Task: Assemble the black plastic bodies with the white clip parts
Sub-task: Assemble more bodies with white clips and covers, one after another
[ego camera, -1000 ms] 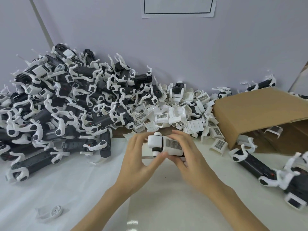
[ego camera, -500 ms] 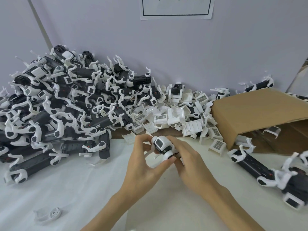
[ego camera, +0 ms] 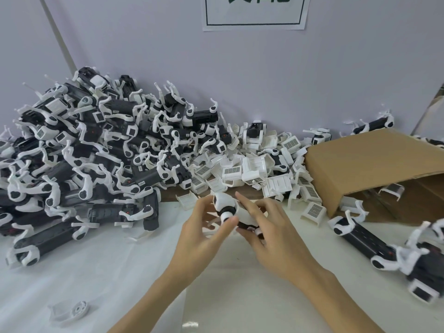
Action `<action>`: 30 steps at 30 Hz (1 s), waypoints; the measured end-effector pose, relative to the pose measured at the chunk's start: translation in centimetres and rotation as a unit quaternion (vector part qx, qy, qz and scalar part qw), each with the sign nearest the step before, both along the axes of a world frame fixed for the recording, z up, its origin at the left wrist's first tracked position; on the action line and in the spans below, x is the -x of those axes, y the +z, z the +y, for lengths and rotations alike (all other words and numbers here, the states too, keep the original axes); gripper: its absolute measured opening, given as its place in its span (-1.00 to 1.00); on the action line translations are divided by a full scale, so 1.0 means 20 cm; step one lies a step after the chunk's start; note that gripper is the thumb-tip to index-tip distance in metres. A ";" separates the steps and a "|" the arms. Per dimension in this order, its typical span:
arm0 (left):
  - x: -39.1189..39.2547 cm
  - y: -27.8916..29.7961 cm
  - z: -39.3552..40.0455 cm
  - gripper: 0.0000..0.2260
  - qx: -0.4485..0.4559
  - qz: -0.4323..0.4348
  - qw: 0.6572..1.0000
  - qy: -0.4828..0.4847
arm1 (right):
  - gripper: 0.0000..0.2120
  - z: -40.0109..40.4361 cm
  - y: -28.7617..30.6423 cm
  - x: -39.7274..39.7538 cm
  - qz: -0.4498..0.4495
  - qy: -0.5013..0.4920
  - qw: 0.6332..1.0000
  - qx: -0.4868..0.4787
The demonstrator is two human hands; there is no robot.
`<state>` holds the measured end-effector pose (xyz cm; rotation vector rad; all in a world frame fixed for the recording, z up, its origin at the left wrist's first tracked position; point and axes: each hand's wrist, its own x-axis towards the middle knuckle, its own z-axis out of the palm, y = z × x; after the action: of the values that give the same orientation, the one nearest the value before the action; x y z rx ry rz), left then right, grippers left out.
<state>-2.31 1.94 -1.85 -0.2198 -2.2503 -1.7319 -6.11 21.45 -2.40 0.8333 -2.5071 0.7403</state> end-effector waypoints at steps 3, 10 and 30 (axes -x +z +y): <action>0.02 -0.02 -0.01 -0.64 -0.055 -0.027 0.998 0.023 | -0.38 0.01 0.00 0.00 -0.132 0.049 0.986 0.091; 0.05 -0.05 -0.02 -0.57 -0.094 -0.056 0.994 0.024 | -0.63 0.04 0.05 0.02 -0.221 0.033 0.961 0.164; 0.08 -0.11 -0.05 -0.48 -0.138 -0.078 0.984 0.082 | -0.66 0.30 0.14 0.18 -0.451 0.123 0.587 0.660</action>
<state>-3.95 0.96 -3.95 0.1622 -2.0311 -2.0011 -9.63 27.52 0.44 0.1198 -1.3809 3.0942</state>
